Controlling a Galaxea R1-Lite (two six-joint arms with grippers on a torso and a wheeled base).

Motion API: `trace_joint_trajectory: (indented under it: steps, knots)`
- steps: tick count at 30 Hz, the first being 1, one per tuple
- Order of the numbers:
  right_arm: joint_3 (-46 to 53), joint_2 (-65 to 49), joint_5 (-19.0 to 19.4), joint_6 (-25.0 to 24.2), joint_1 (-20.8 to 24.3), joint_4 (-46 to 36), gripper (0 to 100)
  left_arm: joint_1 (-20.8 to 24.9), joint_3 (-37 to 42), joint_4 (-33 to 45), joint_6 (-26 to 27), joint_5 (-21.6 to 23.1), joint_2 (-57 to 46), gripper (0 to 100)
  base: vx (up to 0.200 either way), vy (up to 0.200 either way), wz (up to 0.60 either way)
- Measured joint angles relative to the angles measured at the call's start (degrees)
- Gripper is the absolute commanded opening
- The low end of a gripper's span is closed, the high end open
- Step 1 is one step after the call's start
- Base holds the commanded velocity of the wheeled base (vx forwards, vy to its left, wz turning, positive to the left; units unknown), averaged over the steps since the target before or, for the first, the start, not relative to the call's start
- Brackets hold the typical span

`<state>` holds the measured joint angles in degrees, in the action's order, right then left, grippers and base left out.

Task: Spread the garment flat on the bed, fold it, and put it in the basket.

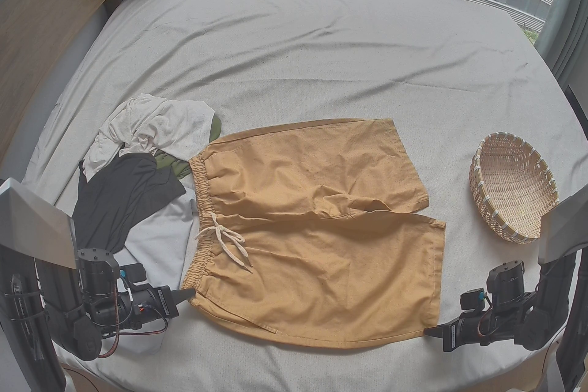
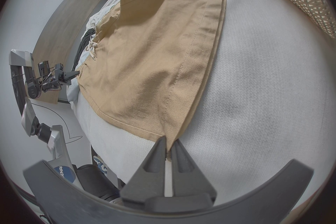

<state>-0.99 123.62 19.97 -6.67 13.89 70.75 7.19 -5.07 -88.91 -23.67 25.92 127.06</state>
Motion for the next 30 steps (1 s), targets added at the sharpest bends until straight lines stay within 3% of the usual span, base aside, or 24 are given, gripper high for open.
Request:
trace_joint_trajectory:
  steps: [6,12,20,30]
  knots:
    - [0.00,-5.83,0.04,0.13,0.15,-4.38,0,0.18,0.98,-0.05,-0.02,1.17,-1.40,0,0.000,0.000,0.00]
    - [0.00,-12.11,0.04,0.32,0.99,-10.59,0,-1.39,3.51,0.39,0.28,6.51,-4.27,0,0.000,0.000,0.00]
    - [-0.02,-16.81,0.06,2.02,2.16,-16.51,0,-4.61,4.04,2.80,3.78,7.20,-5.90,0,0.000,0.000,0.00]
    - [0.00,-20.19,0.06,2.44,3.84,-22.72,0,-5.02,4.06,8.24,8.33,9.25,-6.58,0,0.000,0.000,0.00]
